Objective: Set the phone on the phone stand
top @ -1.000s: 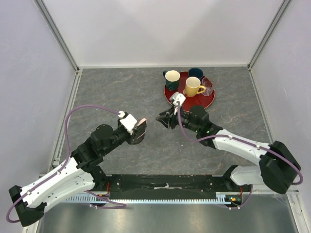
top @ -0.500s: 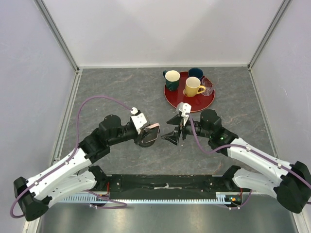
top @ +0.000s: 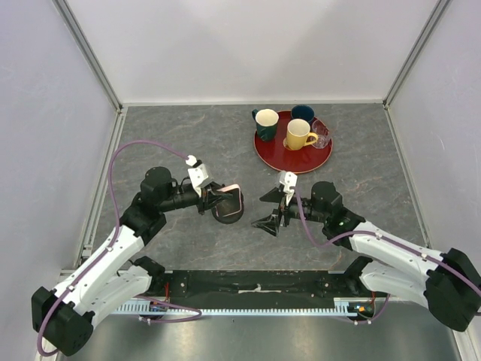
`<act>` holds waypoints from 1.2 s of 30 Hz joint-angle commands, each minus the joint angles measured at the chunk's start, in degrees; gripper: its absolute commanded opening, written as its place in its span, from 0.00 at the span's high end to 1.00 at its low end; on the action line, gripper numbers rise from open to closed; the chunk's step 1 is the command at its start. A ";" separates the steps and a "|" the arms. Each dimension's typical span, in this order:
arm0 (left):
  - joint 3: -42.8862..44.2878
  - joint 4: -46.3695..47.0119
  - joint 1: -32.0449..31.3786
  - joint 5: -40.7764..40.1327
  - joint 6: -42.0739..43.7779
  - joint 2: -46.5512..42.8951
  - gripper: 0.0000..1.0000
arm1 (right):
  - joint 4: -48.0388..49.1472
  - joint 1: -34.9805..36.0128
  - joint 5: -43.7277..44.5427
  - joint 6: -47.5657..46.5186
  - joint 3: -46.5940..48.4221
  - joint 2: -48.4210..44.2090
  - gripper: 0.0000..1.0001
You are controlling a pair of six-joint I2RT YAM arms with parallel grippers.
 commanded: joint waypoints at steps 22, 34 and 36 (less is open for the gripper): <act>-0.52 4.45 1.43 6.50 -2.28 -1.32 0.98 | 29.27 -0.01 -6.92 -2.32 5.25 18.68 0.08; -0.34 4.80 1.43 7.20 -2.54 -0.62 0.98 | 28.22 0.69 -10.97 -0.56 9.82 24.22 0.19; -0.25 4.88 1.35 7.38 -2.63 -0.44 0.98 | 28.22 0.78 -11.06 -0.48 9.91 24.48 0.21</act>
